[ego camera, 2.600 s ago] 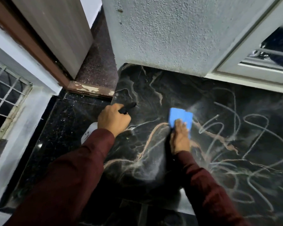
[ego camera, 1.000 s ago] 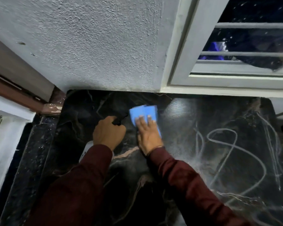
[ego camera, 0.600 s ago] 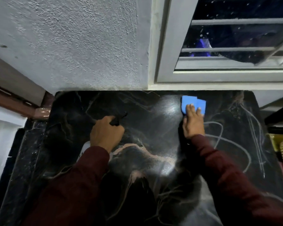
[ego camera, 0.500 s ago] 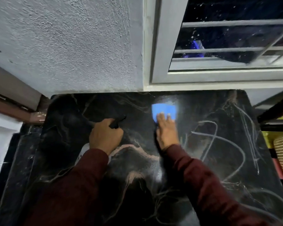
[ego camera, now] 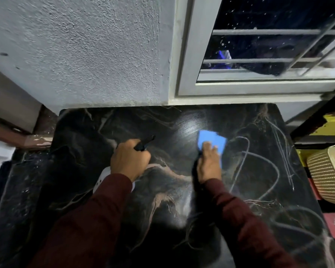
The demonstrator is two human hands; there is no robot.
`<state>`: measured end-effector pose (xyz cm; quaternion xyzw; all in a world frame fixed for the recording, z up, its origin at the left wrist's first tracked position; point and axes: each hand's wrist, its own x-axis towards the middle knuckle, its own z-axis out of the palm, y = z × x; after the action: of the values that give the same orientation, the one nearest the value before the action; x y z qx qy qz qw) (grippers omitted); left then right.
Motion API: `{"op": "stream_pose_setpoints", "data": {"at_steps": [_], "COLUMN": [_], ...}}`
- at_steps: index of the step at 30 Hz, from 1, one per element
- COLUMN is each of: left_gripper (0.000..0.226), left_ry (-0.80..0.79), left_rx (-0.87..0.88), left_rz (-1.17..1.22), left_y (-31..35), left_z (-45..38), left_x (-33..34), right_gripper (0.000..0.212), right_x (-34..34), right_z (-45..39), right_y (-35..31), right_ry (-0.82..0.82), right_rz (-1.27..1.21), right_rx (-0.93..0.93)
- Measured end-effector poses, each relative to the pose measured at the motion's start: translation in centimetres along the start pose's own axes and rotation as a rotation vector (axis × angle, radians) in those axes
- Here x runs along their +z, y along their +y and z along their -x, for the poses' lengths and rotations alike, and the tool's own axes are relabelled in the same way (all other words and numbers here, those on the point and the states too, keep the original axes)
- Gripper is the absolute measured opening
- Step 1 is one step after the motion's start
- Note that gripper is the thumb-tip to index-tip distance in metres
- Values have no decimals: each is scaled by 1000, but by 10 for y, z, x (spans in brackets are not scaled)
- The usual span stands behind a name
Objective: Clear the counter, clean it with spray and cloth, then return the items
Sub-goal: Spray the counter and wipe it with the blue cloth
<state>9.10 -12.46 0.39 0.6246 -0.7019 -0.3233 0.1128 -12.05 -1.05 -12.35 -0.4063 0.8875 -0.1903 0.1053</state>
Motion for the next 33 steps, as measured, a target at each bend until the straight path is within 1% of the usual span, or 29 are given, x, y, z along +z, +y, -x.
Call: {"op": "stream_pose_setpoints", "data": {"at_steps": [1,2,4,5,6,7,8,9,10,12,13,14,16,18,20,21,23,25,27,29,31,32,33], "left_gripper": [16,16,12,8,8,10,11,11,11,11,11,10,8,8,13,18,22,15,8,9,14,12,9], "left_ry": [3,4,11,5,-10,-27,-40,-50,-64,-80,-88,-95,-129,-171,-190,-197,-209,-203,-191,-160,-126,-119,-116], "left_rx": [13,12,0,-2,3,21,40,56,74,86,88,89,84,104,117,108,100,94,77,51,5,-16,-35], "left_rz": [9,18,29,16,2,-7,-20,-36,-47,-72,-85,-94,-106,-124,-164,-189,-223,-207,-165,-135,-123,-113,-99], "left_y": [-1,-1,3,6,9,14,17,21,23,25,25,25,28,41,58,65,81,93,100,105,110,114,117], "left_z": [1,4,8,9,10,12,13,12,16,18,21,23,29,36,39,41,43,44,45,44,42,39,38], "left_x": [-2,-4,-8,-10,-12,-12,-12,-11,-9,-7,-5,-1,9,20,31,34,46,58,69,81,87,92,95], "right_gripper": [58,62,66,66,65,63,59,55,52,50,51,50,50,56,57,56,53,49,48,46,45,46,48], "right_x": [20,40,52,48,42,33,23,12,-4,-33,-38,-35,-18,-8,-14,-20,-37,-55,-69,-77,-76,-72,-65], "right_z": [29,59,103,107,100,87,72,52,39,22,25,32,62,93,94,84,60,28,-2,-28,-45,-51,-52], "right_y": [-25,-45,-65,-63,-51,-32,-10,17,47,90,98,96,76,60,69,78,105,130,147,157,149,141,127], "right_ry": [-36,-110,-312,-370,-376,-337,-269,-185,-96,-56,-43,-14,3,-83,-142,-138,-70,-16,13,21,29,19,3], "right_rz": [5,12,16,22,30,49,35,4,-17,-40,-44,-40,-1,-19,-41,-52,-45,-39,-30,-33,-33,-27,-13], "right_rx": [-151,-313,-578,-671,-718,-695,-590,-417,-203,145,250,297,256,103,-15,-12,102,235,281,318,324,291,212]}}
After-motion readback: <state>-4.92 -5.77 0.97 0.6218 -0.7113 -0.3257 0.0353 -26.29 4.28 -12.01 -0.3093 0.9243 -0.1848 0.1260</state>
